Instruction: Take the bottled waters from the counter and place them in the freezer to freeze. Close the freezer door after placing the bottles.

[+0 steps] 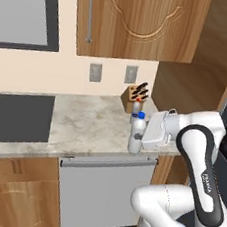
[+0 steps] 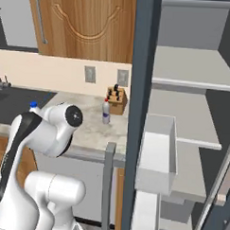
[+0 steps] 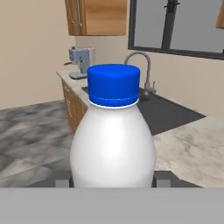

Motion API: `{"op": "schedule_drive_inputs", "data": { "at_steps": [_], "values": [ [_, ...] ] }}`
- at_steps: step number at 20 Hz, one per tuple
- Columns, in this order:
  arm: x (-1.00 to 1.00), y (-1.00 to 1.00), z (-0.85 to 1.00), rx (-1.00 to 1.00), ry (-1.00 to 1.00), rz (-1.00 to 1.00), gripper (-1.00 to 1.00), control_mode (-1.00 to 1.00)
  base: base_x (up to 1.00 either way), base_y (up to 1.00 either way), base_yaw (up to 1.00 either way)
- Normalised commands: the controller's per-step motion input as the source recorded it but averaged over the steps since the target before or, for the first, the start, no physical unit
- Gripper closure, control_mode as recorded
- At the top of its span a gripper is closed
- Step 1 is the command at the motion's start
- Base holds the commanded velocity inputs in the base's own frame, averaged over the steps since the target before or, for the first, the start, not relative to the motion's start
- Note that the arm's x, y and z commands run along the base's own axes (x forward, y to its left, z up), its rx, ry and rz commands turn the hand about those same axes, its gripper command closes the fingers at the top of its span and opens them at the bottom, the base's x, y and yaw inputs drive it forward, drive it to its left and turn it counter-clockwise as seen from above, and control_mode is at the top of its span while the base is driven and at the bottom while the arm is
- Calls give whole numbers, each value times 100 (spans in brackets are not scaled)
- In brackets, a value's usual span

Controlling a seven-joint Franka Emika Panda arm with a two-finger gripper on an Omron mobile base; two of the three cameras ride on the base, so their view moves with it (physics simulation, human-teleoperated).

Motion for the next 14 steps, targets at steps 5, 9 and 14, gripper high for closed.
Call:
{"op": "schedule_drive_inputs", "data": {
  "at_steps": [5,9,14],
  "values": [
    [0,0,0,0,0,0,100,100,-61,40,-1],
    [0,0,0,0,0,0,100,100,-58,18,-6],
    [0,0,0,0,0,0,100,100,-90,1,-8]
  ]
}}
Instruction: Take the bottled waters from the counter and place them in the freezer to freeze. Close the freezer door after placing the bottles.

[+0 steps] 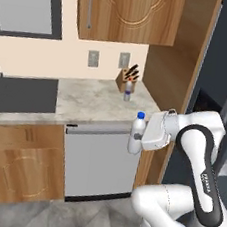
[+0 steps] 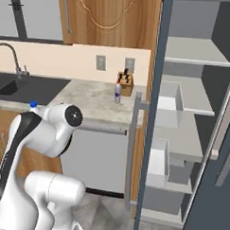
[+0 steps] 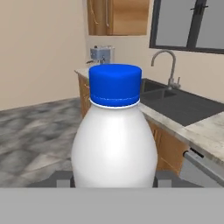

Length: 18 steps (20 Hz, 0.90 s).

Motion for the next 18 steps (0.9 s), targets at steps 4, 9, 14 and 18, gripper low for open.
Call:
{"op": "schedule_drive_inputs", "data": {
  "at_steps": [4,9,14,18],
  "values": [
    [0,0,0,0,0,0,100,100,-87,-3,-10],
    [0,0,0,0,0,0,100,100,-39,-29,-8],
    [0,0,0,0,0,0,100,100,-54,-52,-1],
    [0,0,0,0,0,0,100,100,-26,-56,0]
  ]
}}
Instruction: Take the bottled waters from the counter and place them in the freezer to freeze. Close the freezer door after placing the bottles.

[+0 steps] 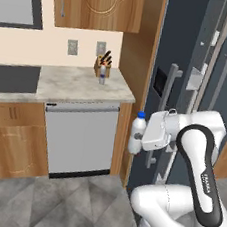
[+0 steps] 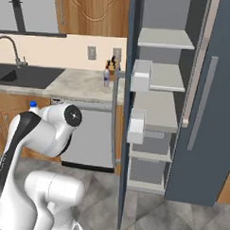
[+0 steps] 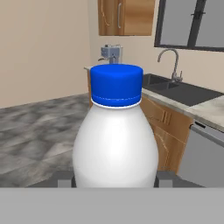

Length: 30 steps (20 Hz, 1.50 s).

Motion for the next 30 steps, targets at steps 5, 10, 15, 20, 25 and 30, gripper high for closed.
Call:
{"op": "schedule_drive_inputs", "data": {
  "at_steps": [5,10,15,20,25,30],
  "values": [
    [0,0,0,0,0,0,100,100,-23,-81,-5],
    [0,0,0,0,0,0,100,100,-1,-94,0],
    [0,0,0,0,0,0,100,100,12,-61,13],
    [0,0,0,0,0,0,100,100,26,-41,28],
    [0,0,0,0,0,0,100,100,16,-63,36],
    [0,0,0,0,0,0,100,100,14,-34,16]
  ]
}}
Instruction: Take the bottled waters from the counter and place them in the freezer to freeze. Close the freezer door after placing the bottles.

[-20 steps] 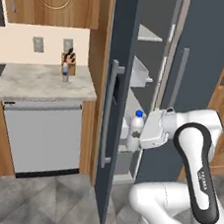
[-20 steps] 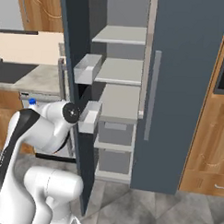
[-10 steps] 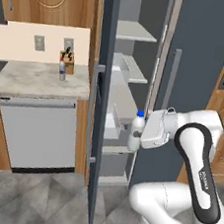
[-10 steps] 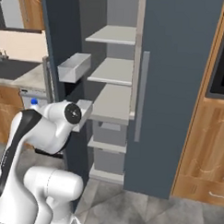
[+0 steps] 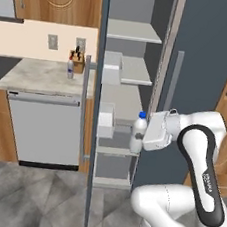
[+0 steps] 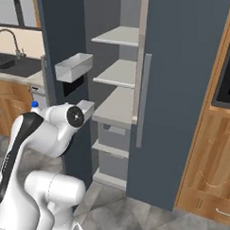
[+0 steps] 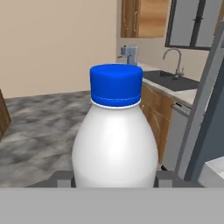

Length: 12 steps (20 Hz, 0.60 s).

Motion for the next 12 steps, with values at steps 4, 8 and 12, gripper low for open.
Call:
{"op": "schedule_drive_inputs", "data": {
  "at_steps": [4,8,12],
  "values": [
    [0,0,0,0,0,0,100,100,43,-23,4],
    [0,0,0,0,0,0,100,100,65,-25,0],
    [0,0,0,0,0,0,100,100,38,-44,0]
  ]
}}
